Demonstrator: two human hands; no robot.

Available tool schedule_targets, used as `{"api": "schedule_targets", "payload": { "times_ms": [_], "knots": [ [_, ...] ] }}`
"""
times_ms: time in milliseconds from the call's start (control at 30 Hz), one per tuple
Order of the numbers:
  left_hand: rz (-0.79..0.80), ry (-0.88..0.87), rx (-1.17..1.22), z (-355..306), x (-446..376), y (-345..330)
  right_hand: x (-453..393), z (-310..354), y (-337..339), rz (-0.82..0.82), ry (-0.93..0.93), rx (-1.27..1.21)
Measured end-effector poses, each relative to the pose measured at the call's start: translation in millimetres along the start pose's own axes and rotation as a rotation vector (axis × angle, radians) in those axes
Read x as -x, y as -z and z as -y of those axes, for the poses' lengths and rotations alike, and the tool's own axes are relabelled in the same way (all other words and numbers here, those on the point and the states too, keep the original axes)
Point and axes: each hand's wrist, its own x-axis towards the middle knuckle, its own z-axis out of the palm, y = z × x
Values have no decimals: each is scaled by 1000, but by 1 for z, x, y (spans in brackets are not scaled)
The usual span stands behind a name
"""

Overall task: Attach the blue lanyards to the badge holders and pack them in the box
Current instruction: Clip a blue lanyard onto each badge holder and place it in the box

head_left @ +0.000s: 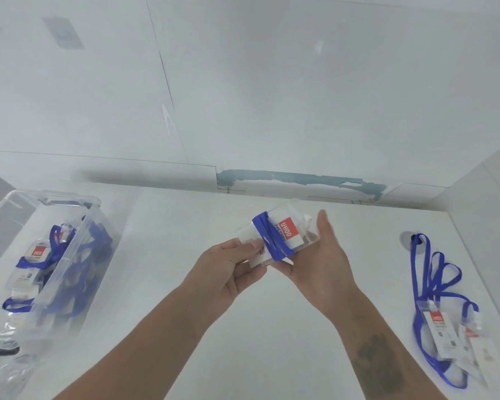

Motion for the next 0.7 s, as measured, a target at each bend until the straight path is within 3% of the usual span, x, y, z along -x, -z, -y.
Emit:
{"api": "schedule_targets", "payload": {
  "times_ms": [67, 167, 267, 367, 467, 600, 700],
  "knots": [
    [-45, -20, 14, 1, 0, 1, 2, 4, -4, 63, 39, 192],
    [-38, -7, -59, 0, 2, 3, -1, 6, -9, -6, 150, 533],
    [-22, -62, -318, -8, 5, 8, 1, 12, -5, -47, 136, 664],
    [-54, -213, -503, -18, 9, 11, 6, 21, -1, -3, 113, 764],
    [-41, -256, -646, -19, 14, 4, 9, 28, 1, 43, 87, 885],
    [-109, -273, -678, -10, 9, -4, 15, 28, 1, 11, 116, 919],
    [-228, -295, -597, 1, 6, -5, 23, 18, 2, -139, 203, 730]
  ]
}}
